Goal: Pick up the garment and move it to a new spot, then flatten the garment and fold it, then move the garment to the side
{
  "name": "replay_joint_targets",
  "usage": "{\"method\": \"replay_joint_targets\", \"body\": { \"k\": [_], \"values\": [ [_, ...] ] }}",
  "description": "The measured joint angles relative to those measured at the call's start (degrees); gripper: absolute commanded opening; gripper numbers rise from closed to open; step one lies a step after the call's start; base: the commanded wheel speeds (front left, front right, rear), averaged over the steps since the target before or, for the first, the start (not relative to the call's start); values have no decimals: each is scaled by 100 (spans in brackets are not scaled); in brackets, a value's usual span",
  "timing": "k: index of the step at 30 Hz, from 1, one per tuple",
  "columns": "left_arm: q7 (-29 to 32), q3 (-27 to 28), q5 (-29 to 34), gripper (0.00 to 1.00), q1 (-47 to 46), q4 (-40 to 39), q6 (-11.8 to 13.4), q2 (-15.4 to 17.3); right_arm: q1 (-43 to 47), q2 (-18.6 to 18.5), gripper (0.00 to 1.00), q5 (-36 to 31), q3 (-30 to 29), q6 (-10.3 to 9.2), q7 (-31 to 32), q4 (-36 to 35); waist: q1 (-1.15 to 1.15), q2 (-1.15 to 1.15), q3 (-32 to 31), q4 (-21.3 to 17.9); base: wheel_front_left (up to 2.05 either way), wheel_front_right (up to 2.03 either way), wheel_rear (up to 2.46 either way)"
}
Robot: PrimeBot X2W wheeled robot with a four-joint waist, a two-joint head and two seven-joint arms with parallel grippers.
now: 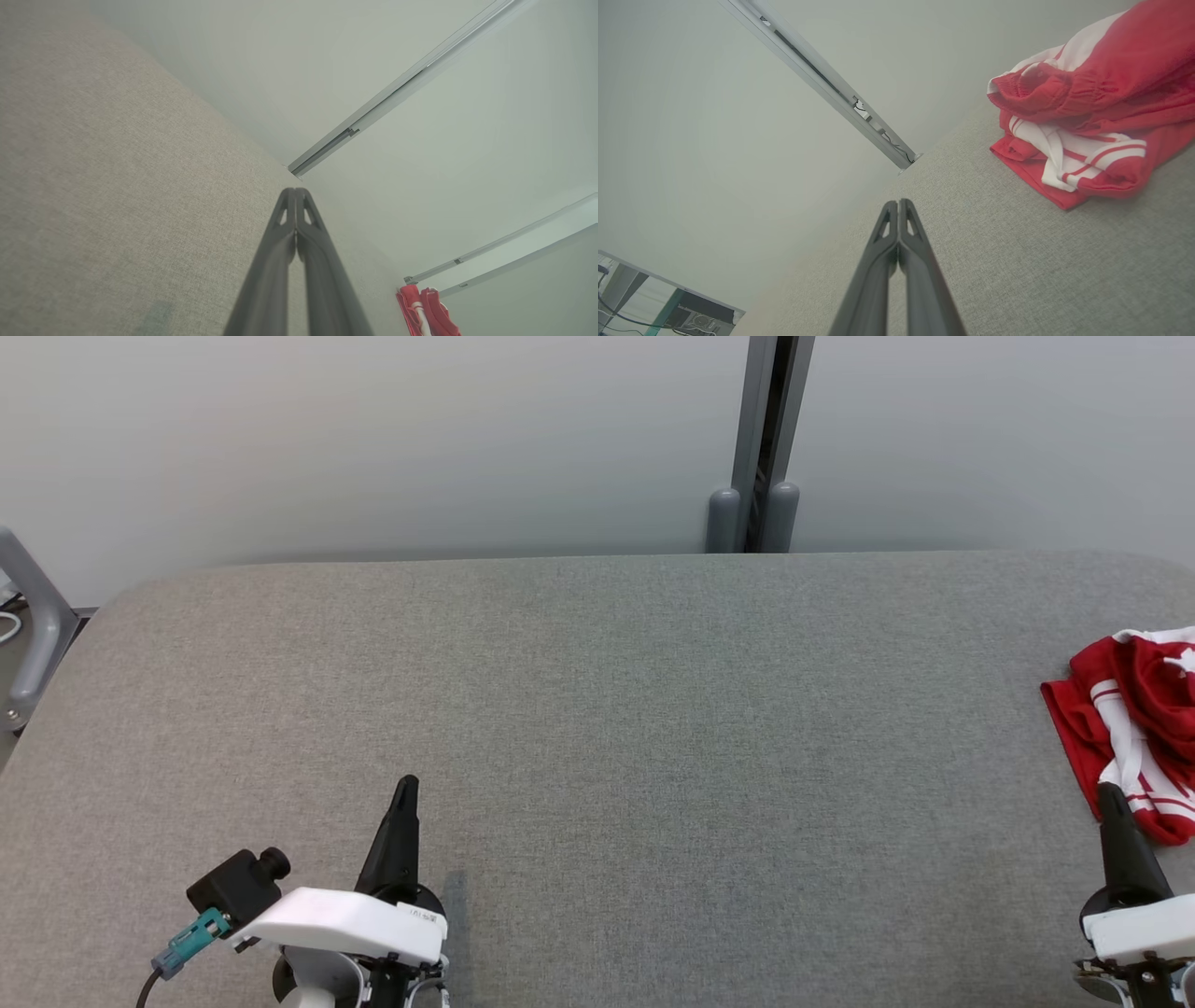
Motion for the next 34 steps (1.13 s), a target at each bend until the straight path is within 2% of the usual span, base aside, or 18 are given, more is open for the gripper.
{"method": "replay_joint_targets", "body": {
  "k": [34],
  "values": [
    [282,-1,-1959,0,-484,378,-322,2,-4,73,0,2153,-702,-1,731,-11,0,0,-34,-136,0,0,0]
  ]
}}
